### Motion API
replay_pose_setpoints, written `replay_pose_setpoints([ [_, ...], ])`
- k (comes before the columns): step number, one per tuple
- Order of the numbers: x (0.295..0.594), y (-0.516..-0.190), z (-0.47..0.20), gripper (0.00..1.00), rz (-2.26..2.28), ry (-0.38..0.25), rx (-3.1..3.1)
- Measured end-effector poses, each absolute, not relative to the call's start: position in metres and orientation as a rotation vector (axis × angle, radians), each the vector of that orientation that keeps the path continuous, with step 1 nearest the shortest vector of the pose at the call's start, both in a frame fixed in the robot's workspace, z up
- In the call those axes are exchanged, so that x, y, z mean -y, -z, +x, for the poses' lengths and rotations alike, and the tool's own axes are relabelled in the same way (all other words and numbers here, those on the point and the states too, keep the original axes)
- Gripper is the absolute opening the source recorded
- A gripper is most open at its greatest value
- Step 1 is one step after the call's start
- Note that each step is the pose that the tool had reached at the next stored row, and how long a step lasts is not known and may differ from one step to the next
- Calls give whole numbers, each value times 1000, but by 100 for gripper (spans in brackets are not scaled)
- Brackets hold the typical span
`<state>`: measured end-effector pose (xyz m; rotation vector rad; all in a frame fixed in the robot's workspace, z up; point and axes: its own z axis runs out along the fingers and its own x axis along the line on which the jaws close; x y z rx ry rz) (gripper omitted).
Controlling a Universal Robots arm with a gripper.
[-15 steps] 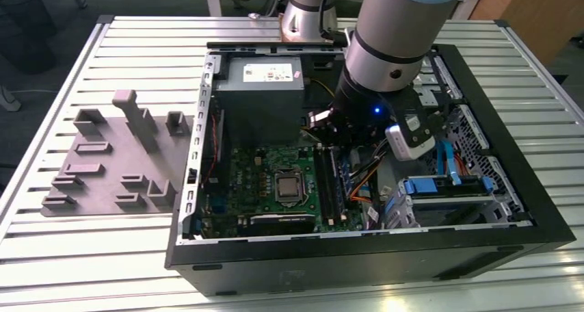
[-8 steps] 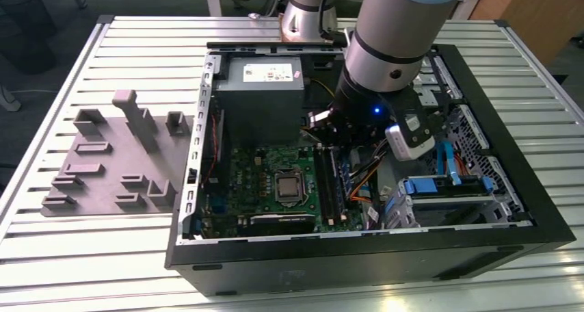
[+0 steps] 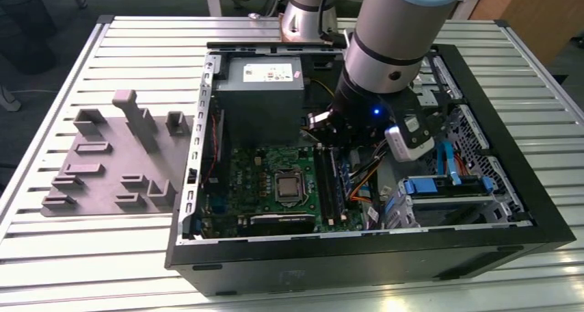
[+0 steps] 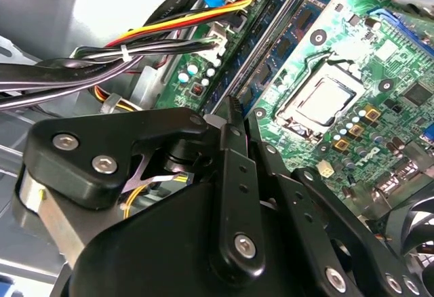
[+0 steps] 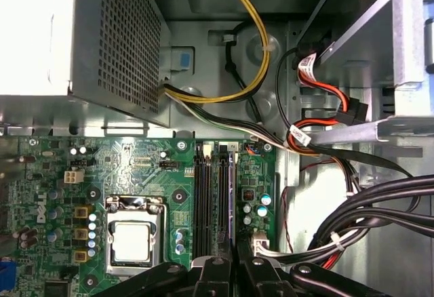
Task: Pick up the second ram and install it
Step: 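Insert the second ram into the second slot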
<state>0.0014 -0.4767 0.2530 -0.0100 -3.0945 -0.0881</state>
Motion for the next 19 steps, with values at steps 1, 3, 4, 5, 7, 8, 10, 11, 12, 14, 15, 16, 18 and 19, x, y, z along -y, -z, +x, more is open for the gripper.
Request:
replay_pose_setpoints([
  [1,477,-253,1,14,-10,88,3094],
  [3,477,-253,0,14,-10,88,3094],
  [4,477,-253,0,14,-10,88,3094],
  [5,477,-253,-1,14,-10,88,3094],
  [7,477,-252,-1,14,-10,88,3094],
  [8,477,-252,-1,14,-10,88,3094],
  [10,477,-252,-2,14,-10,88,3095],
  [11,477,-252,-2,14,-10,88,3095],
  [12,477,-251,-2,14,-10,88,3094],
  [14,477,-251,-2,14,-10,88,3094],
  [15,477,-250,-2,14,-10,88,3094],
  [16,477,-250,-2,14,-10,88,3094],
  [18,477,-250,-2,14,-10,88,3094],
  [19,477,-249,-3,14,-10,88,3094],
])
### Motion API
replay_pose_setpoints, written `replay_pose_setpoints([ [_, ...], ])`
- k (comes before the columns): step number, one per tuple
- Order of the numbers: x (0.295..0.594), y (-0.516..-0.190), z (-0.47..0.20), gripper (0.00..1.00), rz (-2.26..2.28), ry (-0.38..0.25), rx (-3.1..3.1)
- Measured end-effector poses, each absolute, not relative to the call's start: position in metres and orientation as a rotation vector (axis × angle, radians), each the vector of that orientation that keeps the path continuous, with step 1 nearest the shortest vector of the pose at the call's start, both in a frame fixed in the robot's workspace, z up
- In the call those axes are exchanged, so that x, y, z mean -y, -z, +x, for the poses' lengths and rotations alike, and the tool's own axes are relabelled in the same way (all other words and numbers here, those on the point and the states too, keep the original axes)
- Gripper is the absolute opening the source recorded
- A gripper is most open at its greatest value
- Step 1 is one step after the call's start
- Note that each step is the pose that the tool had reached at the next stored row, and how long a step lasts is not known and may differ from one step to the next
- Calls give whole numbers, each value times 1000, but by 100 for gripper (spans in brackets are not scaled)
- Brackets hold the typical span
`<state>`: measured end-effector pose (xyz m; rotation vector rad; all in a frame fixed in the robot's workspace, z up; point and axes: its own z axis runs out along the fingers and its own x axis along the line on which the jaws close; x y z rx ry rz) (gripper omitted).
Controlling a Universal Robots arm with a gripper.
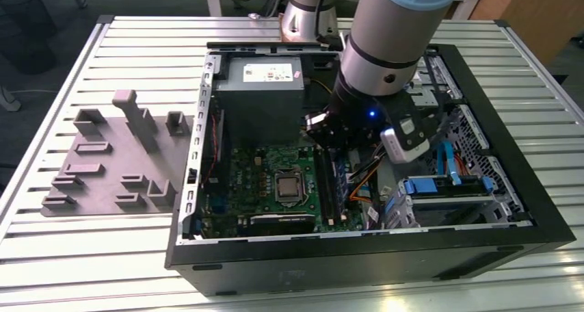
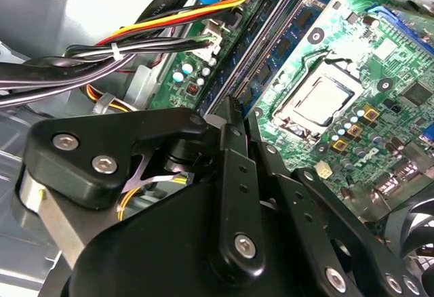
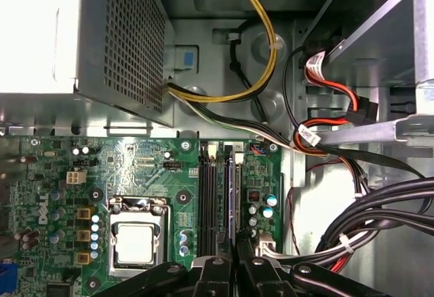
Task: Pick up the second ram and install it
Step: 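Insert the second ram into the second slot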
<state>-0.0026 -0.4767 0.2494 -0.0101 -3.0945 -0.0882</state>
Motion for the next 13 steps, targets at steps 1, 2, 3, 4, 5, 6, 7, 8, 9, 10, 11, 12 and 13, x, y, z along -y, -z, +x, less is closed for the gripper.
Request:
replay_pose_setpoints([
  [1,477,-249,-3,14,-10,88,3094],
  [2,477,-249,-3,14,-10,88,3094],
  [3,477,-249,-4,14,-10,88,3094],
  [4,477,-249,-5,14,-10,88,3094],
  [5,477,-248,-5,14,-10,88,3094],
  [6,477,-248,-5,14,-10,88,3095],
  [7,477,-248,-5,14,-10,88,3094],
  [8,477,-248,-5,14,-10,88,3094],
  [9,477,-248,-5,14,-10,88,3094],
  [10,477,-248,-5,14,-10,88,3094],
  [11,477,-248,-5,14,-10,88,3094],
  [12,477,-248,-5,14,-10,88,3094],
  [13,477,-248,-5,14,-10,88,3094],
])
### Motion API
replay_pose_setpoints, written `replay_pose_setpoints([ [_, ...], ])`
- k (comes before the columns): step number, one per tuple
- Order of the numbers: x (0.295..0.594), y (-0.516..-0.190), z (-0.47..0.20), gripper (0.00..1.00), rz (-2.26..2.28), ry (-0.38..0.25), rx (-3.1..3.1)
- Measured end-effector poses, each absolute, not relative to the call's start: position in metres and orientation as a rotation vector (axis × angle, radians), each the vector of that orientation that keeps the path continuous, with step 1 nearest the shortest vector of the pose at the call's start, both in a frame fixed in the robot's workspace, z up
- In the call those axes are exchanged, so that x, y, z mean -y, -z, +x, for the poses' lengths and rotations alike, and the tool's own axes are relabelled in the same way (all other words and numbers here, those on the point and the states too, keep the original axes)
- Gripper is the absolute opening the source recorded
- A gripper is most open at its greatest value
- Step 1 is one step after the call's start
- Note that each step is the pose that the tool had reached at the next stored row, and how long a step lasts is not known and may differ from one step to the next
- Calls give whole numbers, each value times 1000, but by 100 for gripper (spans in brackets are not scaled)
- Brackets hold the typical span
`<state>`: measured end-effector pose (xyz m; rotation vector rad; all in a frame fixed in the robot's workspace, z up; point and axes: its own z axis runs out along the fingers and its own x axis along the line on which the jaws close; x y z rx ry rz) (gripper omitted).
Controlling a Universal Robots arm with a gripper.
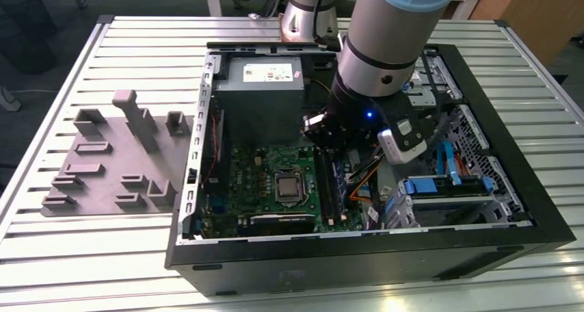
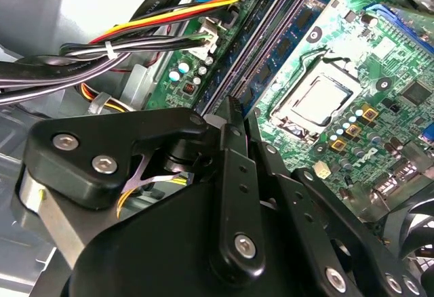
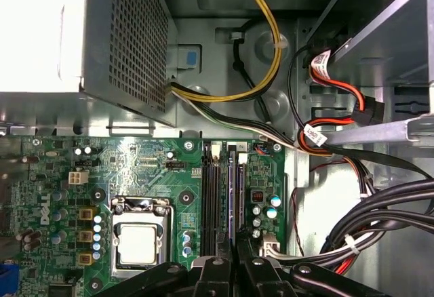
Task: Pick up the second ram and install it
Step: 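Insert the second ram into the second slot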
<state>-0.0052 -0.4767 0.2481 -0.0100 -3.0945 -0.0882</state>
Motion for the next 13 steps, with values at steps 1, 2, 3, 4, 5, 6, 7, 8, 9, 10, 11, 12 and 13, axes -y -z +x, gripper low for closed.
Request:
replay_pose_setpoints([
  [1,477,-248,-5,14,-10,88,3094],
  [2,477,-248,-5,14,-10,88,3095],
  [3,477,-247,-5,14,-10,89,3095],
  [4,477,-247,-5,14,-10,89,3095],
  [5,477,-246,-5,14,-10,88,3094],
  [6,477,-245,-5,14,-10,88,3094],
  [7,477,-244,-5,14,-10,88,3095],
  [8,477,-242,-6,14,-10,89,3095],
  [9,477,-241,-6,14,-10,89,3095],
  [10,477,-240,-6,14,-10,89,3094],
  [11,477,-240,-6,14,-10,89,3094],
  [12,477,-240,-7,14,-11,89,3094],
  [13,477,-240,-7,14,-11,89,3094],
])
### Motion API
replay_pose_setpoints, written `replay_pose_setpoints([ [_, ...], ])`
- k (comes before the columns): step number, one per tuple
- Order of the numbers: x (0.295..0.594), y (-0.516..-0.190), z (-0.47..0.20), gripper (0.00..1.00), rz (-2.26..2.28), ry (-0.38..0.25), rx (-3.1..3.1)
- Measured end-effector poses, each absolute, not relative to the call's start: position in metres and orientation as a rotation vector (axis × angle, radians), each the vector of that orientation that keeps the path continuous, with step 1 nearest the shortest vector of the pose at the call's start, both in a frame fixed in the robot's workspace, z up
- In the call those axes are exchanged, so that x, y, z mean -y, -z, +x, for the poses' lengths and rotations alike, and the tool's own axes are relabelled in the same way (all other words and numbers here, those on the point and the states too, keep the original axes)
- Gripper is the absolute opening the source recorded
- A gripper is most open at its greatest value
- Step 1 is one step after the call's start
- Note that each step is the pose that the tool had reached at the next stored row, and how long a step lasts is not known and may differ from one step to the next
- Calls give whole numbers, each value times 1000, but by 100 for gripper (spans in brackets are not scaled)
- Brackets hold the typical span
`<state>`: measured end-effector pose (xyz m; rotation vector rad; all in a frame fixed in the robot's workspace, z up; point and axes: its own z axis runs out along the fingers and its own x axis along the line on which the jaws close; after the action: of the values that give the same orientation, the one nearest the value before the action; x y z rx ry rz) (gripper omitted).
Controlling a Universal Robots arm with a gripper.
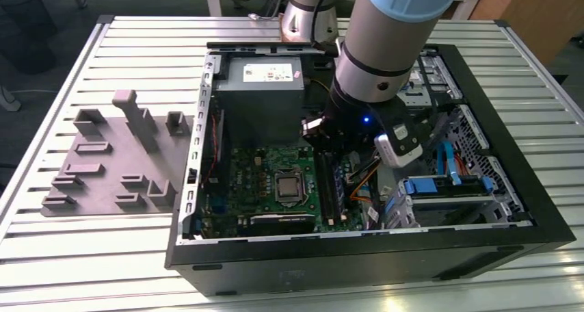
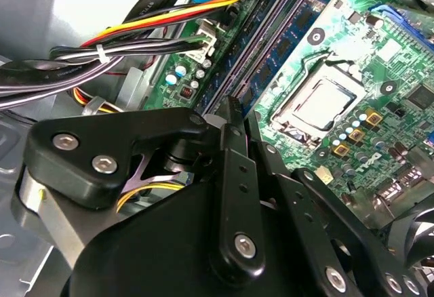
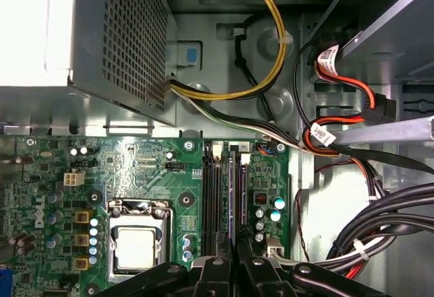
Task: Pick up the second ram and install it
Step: 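Insert the second ram into the second slot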
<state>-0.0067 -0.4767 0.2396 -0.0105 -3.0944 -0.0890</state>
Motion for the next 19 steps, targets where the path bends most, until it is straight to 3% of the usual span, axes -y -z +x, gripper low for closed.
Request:
replay_pose_setpoints([
  [19,478,-238,-10,14,-11,95,3094],
])
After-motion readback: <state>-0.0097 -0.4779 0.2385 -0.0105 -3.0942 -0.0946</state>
